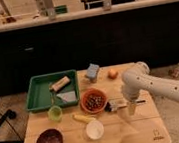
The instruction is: Wipe purple bowl with brush
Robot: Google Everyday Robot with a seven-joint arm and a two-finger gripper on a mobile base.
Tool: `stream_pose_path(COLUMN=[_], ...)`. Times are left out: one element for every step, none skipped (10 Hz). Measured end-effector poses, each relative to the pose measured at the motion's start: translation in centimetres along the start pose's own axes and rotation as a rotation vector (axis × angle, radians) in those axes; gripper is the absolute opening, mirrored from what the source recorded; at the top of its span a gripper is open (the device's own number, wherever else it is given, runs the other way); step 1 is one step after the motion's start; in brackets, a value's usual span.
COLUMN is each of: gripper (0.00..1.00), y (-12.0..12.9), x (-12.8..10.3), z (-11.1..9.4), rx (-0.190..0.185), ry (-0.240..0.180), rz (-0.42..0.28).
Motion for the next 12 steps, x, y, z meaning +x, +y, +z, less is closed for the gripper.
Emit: stream_pose_path(gripper=[0.80,0.80,0.80,0.80,0.80,0.80,0.80,0.80,0.80,0.80,0.80,0.80], y=[0.1,0.1,0.1,0.2,0.1,0.0,-0.1,-0.1,-0.1,-0.3,-0.4,-0.4], x=[0.3,0.9,1.6,2.3,2.9,3.3,3.6,3.8,3.9,3.7,3.5,3.5], z=[0.3,0.8,1.2,1.4,1.7,1.8,2.1,2.4,2.9,3.3,3.6,3.9], rx=[-0.008,-0.018,-0.025,-0.033,-0.036,-0.039,-0.047,-0.053,-0.066,-0.074,-0.078,-0.086], ry=[-0.006,-0.016,-0.026,-0.033,-0.042,-0.049,-0.056,-0.059,-0.062,-0.066,-0.068,-0.070], rz=[0.002,0.005,0.010,0.015,0.019,0.020,0.020,0.021,0.017,0.010,0.006,0.003])
